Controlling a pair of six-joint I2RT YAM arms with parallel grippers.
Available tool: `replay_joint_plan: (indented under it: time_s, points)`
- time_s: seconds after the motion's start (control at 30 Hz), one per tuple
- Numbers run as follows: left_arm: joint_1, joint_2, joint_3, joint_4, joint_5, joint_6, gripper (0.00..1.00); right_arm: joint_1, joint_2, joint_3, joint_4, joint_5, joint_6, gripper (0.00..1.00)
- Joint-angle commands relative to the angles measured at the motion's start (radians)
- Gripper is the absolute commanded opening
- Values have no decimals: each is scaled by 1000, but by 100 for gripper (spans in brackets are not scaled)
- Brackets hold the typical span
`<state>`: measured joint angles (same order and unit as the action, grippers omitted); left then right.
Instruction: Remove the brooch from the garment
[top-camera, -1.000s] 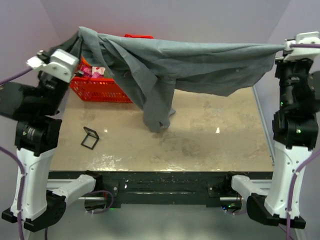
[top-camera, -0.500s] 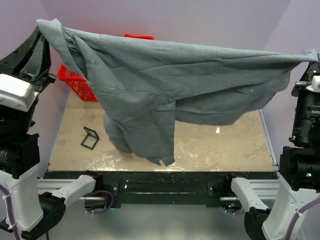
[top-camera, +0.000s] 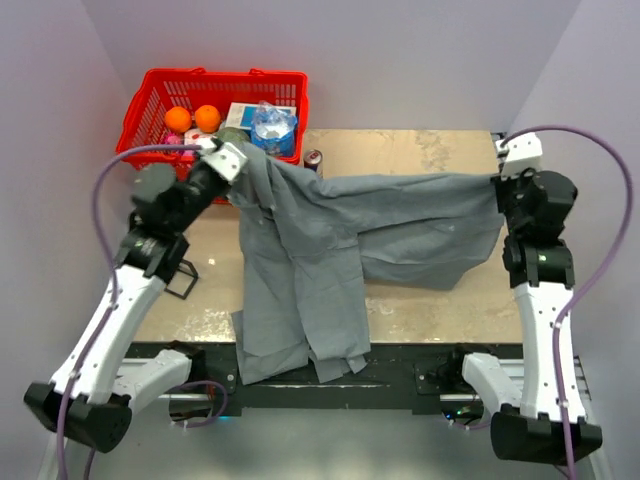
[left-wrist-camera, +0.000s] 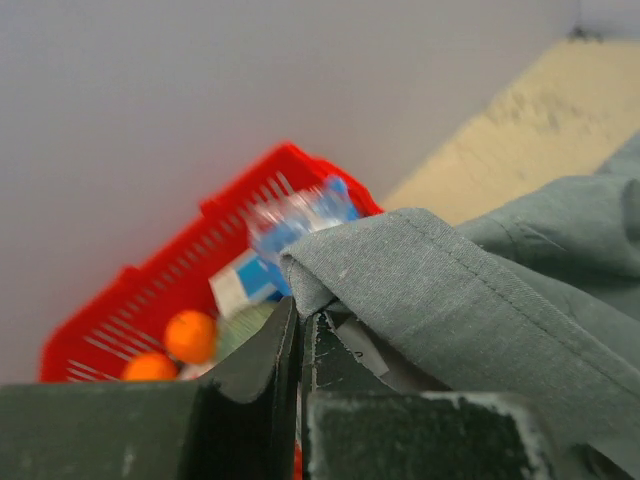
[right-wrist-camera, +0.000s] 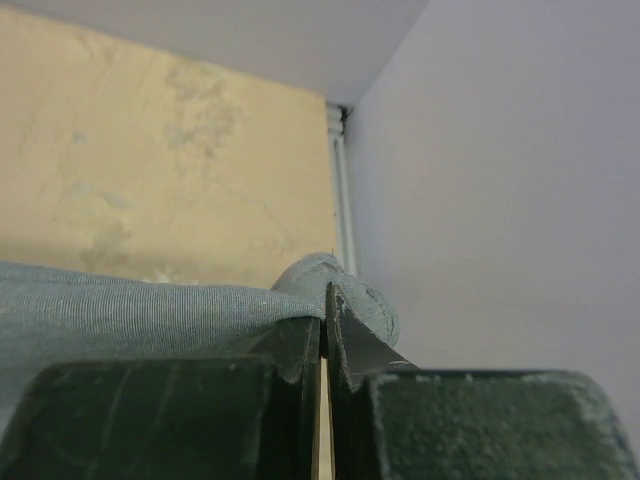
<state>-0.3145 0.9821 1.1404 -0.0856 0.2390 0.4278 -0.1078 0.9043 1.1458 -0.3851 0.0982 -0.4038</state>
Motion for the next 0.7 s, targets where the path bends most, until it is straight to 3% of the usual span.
replay_joint_plan:
  time_s: [0.0,0.17,0.33,0.47,0.67]
  points:
    - [6,76,-175,130,17,-84,0,-4,27,-124,110,-2,-56,0]
    - [6,102,-251,176,0,-106,0,-6,45,-184,192,67,-115,0]
    - [12,43,-232,87,-15,-119,0,-6,21,-147,49,40,-101,0]
    - [14,-72,-180,-93,8,-75,0,-6,-56,-83,-119,8,-124,0]
    - [6,-224,-61,-534,66,0,0,-6,-217,34,-481,-97,-223,0]
